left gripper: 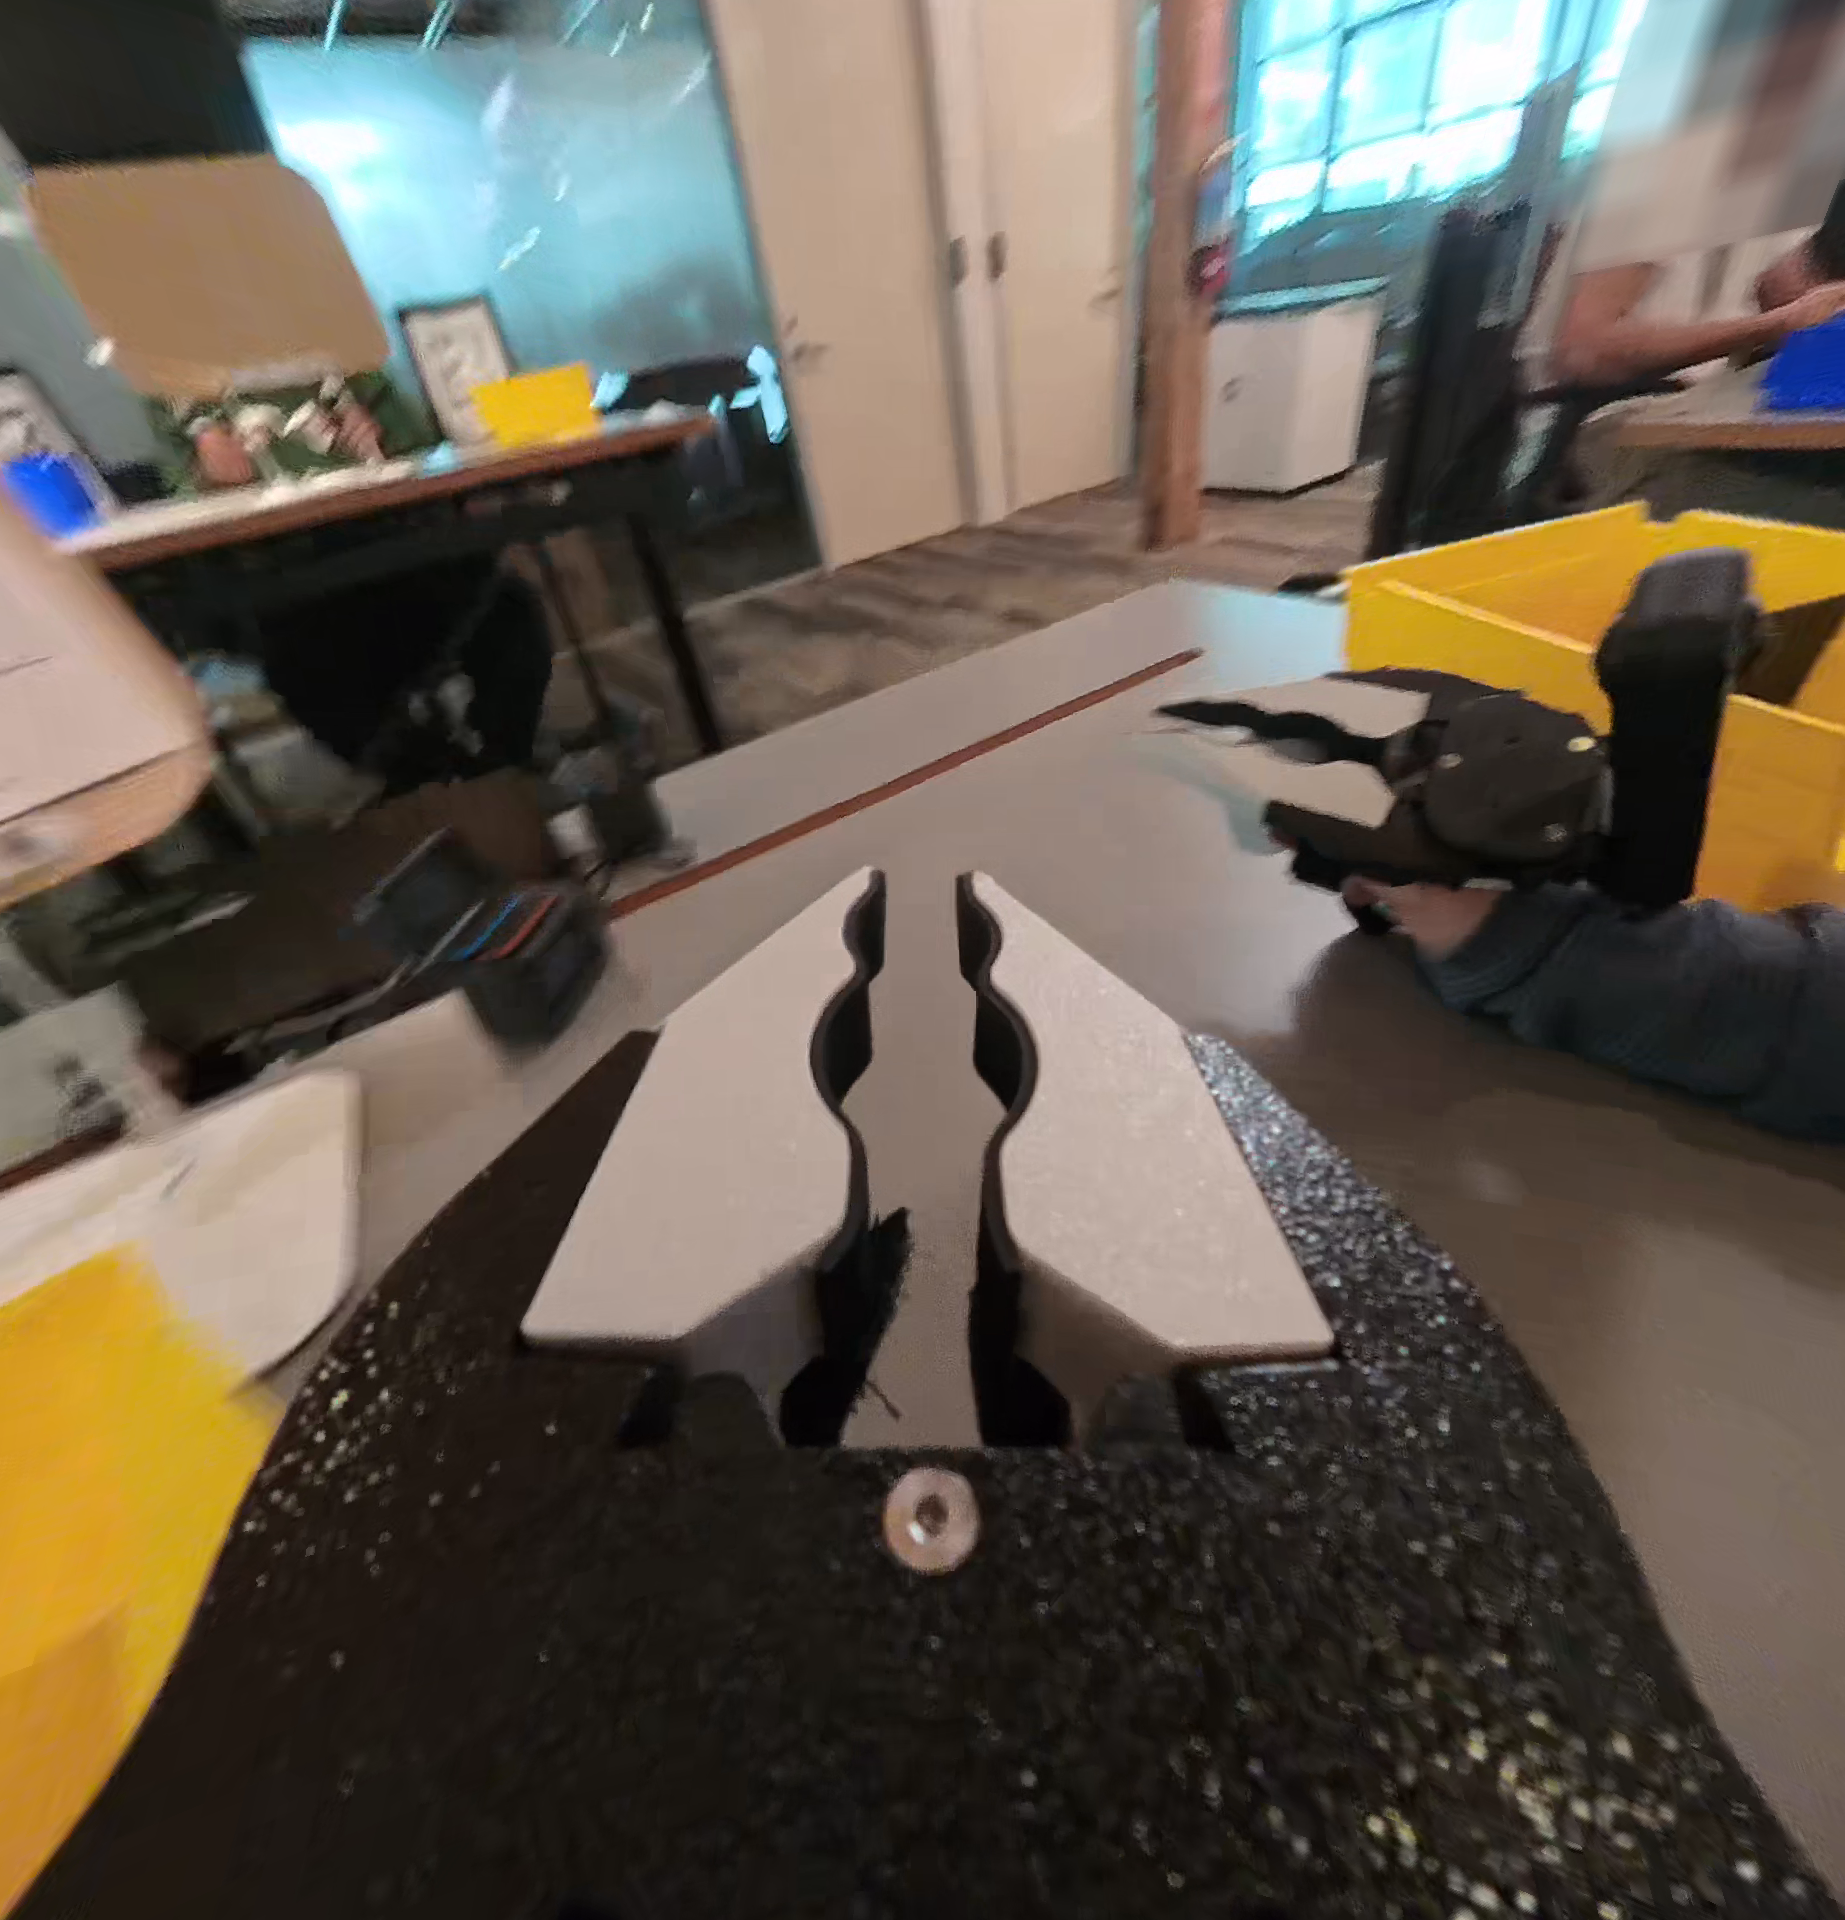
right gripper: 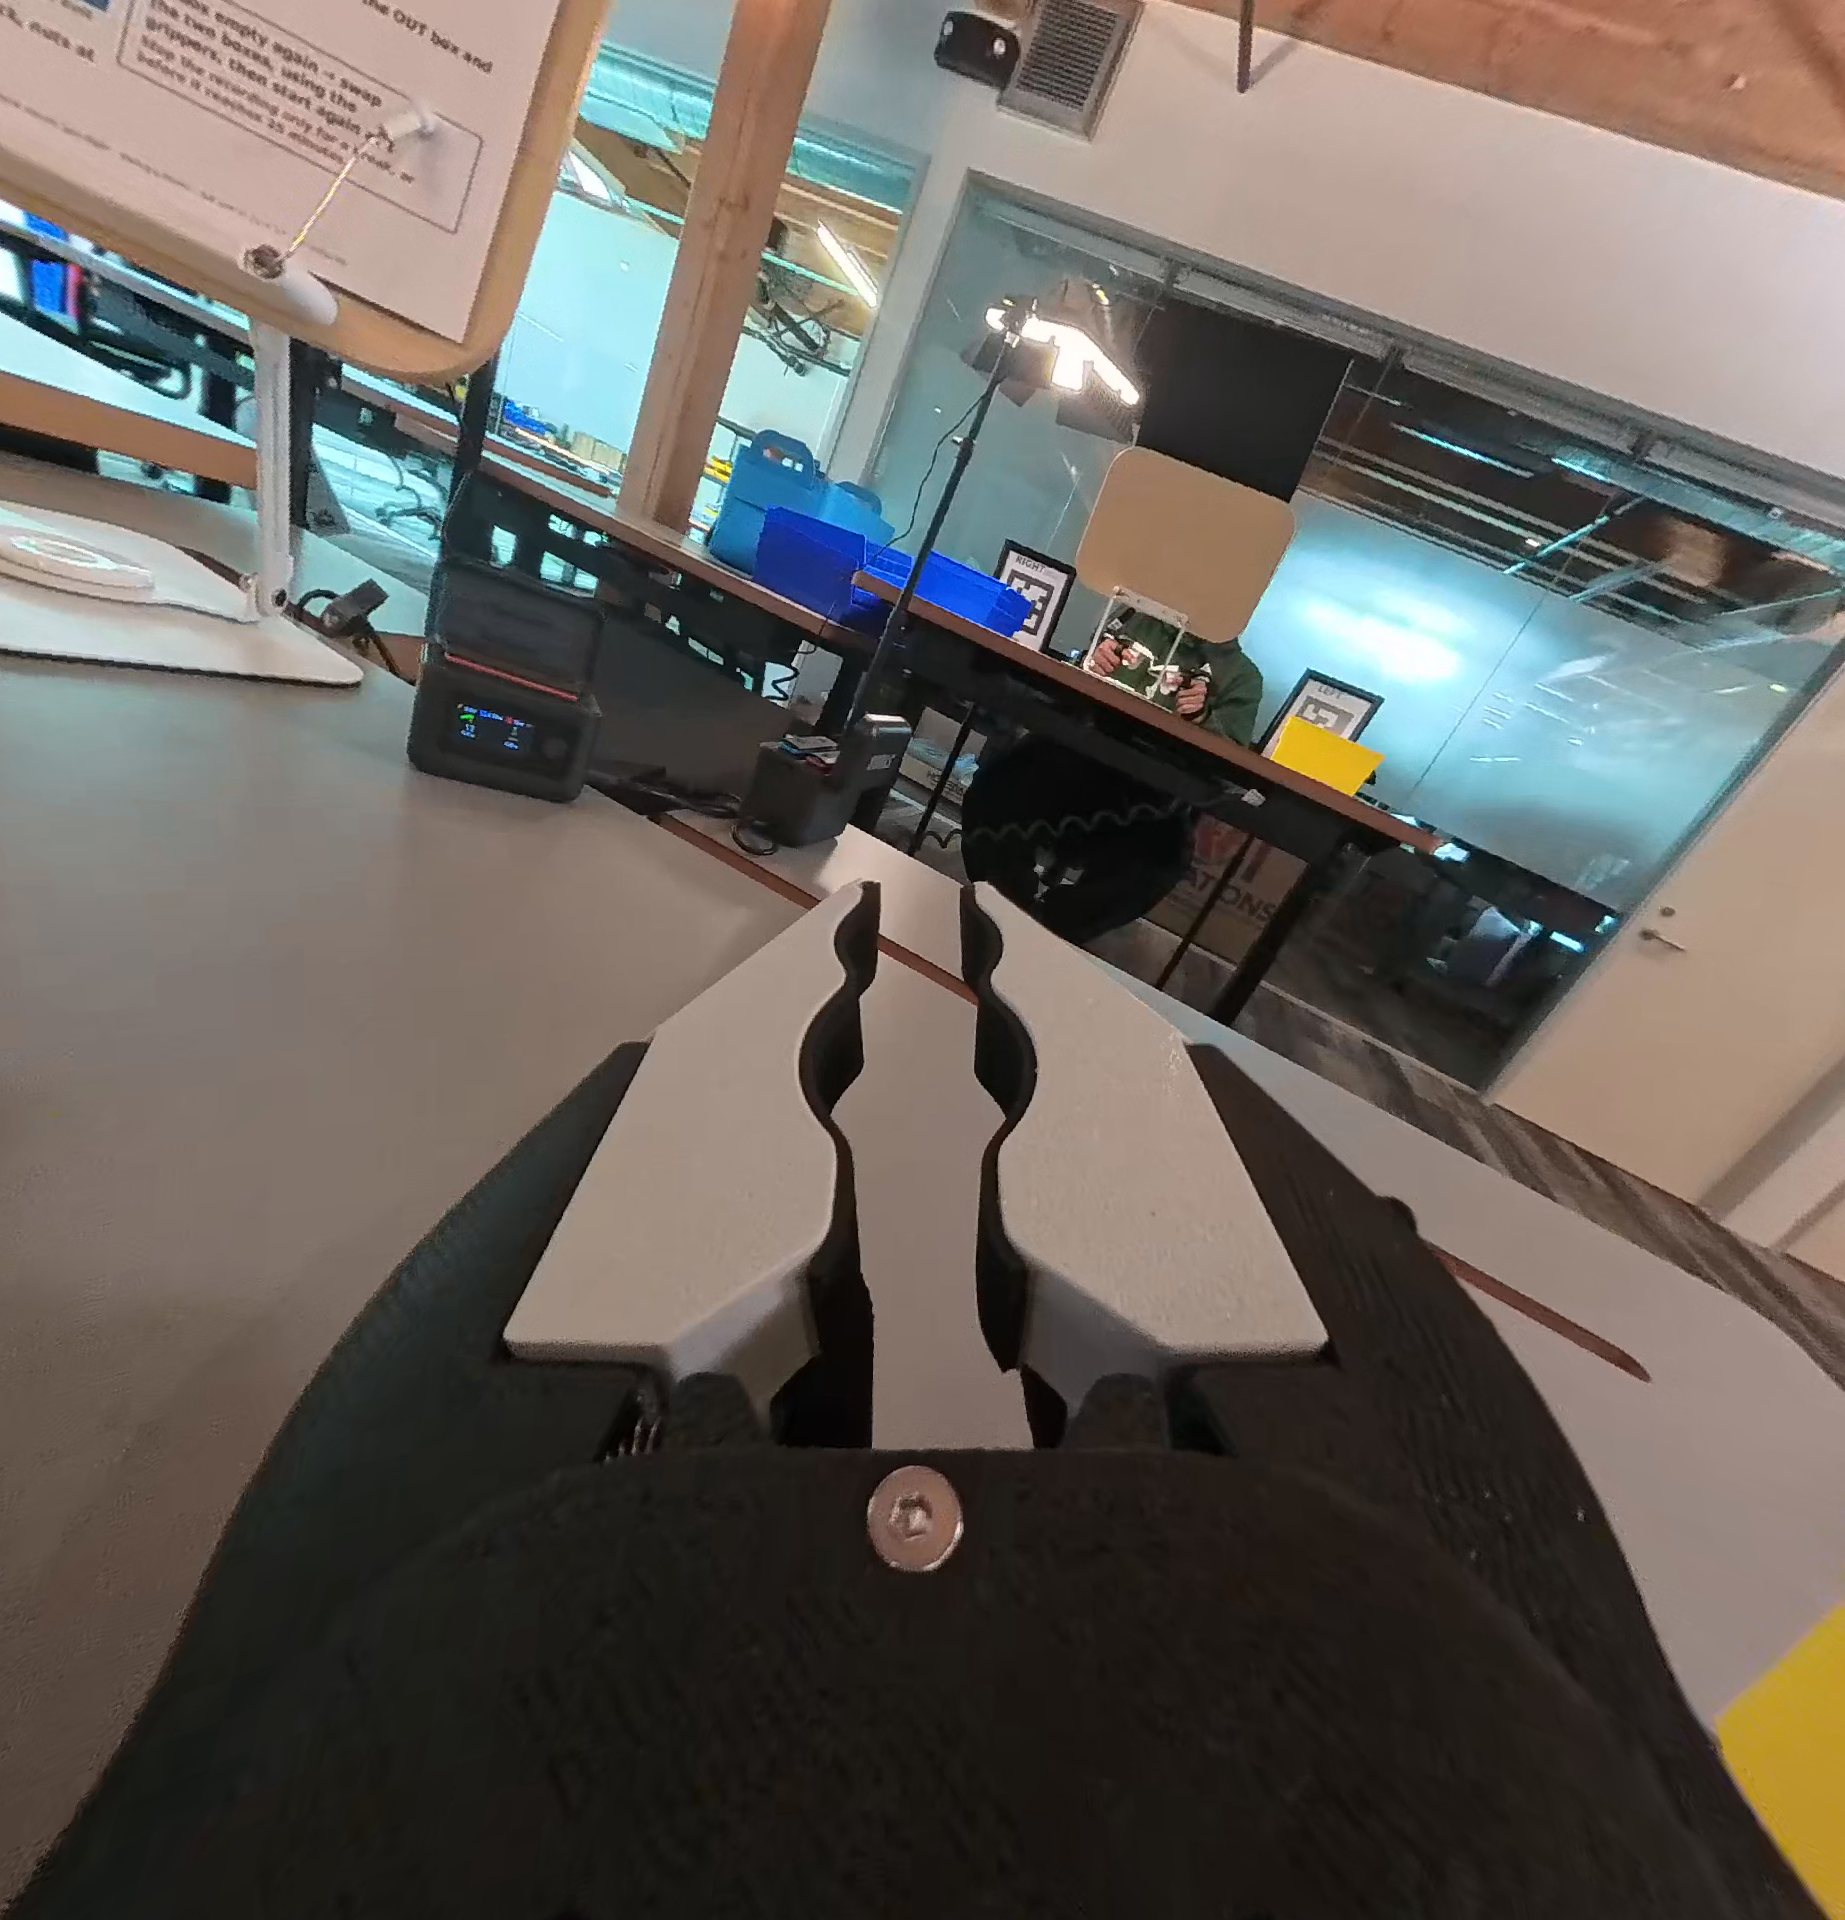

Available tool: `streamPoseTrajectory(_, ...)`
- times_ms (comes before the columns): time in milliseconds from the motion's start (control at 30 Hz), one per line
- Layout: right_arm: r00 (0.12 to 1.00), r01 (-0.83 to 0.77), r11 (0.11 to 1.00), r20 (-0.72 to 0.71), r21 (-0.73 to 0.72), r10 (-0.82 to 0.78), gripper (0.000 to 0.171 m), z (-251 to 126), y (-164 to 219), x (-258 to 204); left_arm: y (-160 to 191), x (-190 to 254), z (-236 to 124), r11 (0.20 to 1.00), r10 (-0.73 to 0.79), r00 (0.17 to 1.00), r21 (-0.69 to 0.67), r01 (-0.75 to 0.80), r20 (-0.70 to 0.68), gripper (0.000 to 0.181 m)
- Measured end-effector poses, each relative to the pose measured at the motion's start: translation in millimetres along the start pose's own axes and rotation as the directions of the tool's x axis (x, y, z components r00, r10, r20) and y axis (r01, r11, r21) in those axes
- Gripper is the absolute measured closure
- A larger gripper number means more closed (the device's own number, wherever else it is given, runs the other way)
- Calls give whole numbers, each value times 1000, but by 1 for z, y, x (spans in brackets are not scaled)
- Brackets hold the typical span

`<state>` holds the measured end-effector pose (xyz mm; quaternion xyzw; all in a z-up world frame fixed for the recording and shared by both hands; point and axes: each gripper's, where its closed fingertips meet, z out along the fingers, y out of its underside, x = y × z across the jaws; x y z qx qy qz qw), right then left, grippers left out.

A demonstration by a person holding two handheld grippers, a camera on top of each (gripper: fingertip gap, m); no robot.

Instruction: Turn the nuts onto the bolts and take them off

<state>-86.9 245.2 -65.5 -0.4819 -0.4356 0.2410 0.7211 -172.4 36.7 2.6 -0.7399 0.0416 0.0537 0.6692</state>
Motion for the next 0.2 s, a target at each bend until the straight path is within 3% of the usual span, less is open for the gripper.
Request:
streamPoseTrajectory(100, 1000, -3, 1000, -5, -1, 3, 158, 1, 0, 1, 7, -68, -63, 985, -80, 980, -136, 106, 182, 169)
streamPoseTrajectory(200, 1000, 17, 1000, -5, -4, -17, 160, 3, 1, -1, 57, -139, -123, 902, -81, 903, -355, 246, 421, 168)
